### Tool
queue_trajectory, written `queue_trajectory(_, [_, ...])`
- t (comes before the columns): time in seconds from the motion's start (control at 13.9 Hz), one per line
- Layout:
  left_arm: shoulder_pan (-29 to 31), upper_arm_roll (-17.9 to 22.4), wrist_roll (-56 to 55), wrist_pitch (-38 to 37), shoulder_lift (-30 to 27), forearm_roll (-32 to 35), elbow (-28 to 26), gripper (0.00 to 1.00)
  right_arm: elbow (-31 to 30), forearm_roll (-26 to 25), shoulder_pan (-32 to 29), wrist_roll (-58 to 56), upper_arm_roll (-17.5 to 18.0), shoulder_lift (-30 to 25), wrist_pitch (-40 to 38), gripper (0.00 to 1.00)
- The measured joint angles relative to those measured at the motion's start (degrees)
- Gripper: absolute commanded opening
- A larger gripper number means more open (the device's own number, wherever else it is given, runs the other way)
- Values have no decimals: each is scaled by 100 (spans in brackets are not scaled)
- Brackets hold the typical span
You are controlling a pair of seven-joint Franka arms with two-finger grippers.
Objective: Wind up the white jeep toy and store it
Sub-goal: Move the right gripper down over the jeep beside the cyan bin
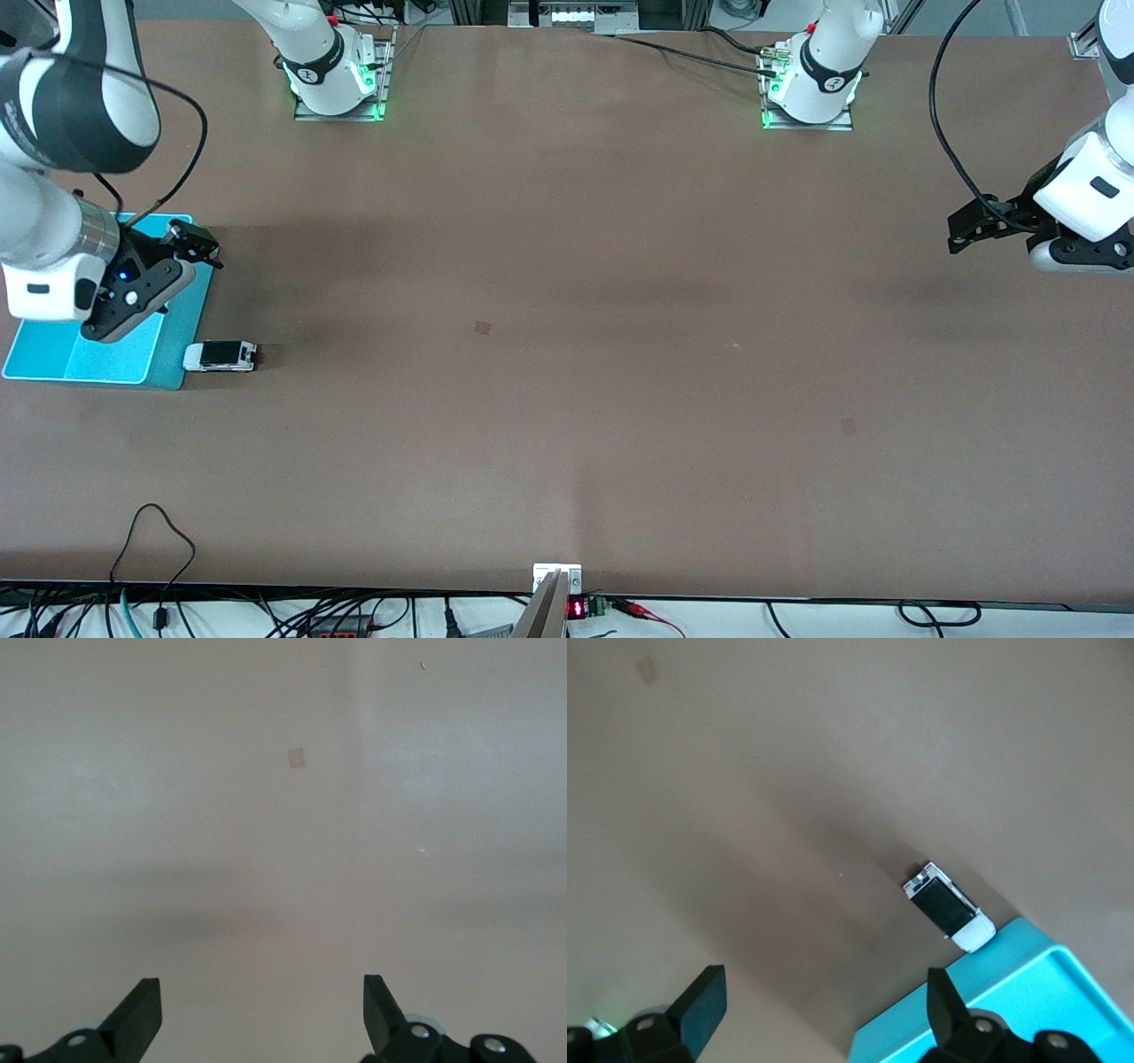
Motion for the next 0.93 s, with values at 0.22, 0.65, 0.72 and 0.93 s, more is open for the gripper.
queue_trajectory(0.22, [-1,0,0,-5,0,0,0,100,-14,-2,-239,-1136,-29,478,298,100])
queue_trajectory(0.65, [-24,-6,0,-39,-15,0,5,100,-38,4,-735,-3514,-45,1520,1292,100])
queue_trajectory(0.72, [-30,-8,0,-41,-18,0,6,100,-43,5,-783,-3730,-45,1628,1390,100])
queue_trajectory(0.93, [-35,-10,0,-49,-19,0,6,100,-172,9,-855,-4038,-44,1766,1762,100])
